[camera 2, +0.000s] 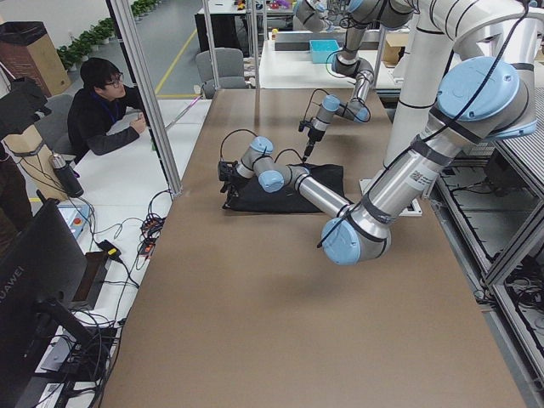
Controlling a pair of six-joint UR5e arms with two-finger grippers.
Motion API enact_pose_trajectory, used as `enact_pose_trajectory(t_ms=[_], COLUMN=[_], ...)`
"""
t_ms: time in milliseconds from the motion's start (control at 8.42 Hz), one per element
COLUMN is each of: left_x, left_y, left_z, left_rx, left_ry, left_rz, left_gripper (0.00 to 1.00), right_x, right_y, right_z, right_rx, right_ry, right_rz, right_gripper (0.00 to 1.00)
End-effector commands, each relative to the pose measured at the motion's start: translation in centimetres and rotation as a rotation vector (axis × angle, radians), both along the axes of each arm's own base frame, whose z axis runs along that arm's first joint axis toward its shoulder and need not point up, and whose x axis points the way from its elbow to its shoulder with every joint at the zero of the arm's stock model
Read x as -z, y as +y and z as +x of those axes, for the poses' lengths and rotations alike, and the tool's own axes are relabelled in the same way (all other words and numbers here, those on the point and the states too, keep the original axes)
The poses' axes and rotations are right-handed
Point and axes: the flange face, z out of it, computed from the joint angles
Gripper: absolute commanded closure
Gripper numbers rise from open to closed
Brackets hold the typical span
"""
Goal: Fold clothes
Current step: 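Move the right gripper to the shirt's edge farthest from the robot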
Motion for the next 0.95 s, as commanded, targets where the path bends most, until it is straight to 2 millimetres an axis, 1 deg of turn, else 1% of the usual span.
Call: enact_pose_trajectory(t_ms=[0,119,238,356,475,594,713,832], left_x=[0.8,0.9,0.7,0.7,0.5,0.5,0.3,0.2], left_y=[-0.3,-0.2,-0.2,-0.2,-0.4,-0.7,-1.0,-1.0], left_z=[-0.7,-0.7,-0.7,-0.7,-0.9,-1.2,-1.6,-1.6], left_rx=[-0.032,-0.044,-0.044,-0.05,-0.049,-0.054,-0.048,-0.058], left_ry=[-0.022,-0.016,-0.018,-0.021,-0.024,-0.036,-0.038,-0.049], left_rz=[0.037,0.035,0.033,0.038,0.04,0.049,0.047,0.054], left_gripper=[0.06,0.06,0.06,0.06,0.06,0.06,0.06,0.05], right_x=[2.6,3.5,3.7,3.8,4.7,6.7,7.1,6.3], right_y=[-7.0,-8.5,-10.0,-11.9,-13.9,-15.7,-17.3,-19.0], right_z=[0.3,1.1,0.6,-1.3,-3.9,-6.2,-8.0,-8.8], right_rx=[-0.056,-0.052,-0.058,-0.095,-0.121,-0.148,-0.176,-0.213], right_ry=[0.102,0.12,0.139,0.171,0.197,0.192,0.184,0.179], right_rz=[0.048,0.087,0.102,0.124,0.135,0.158,0.181,0.209], right_gripper=[0.06,0.06,0.06,0.06,0.06,0.06,0.06,0.06])
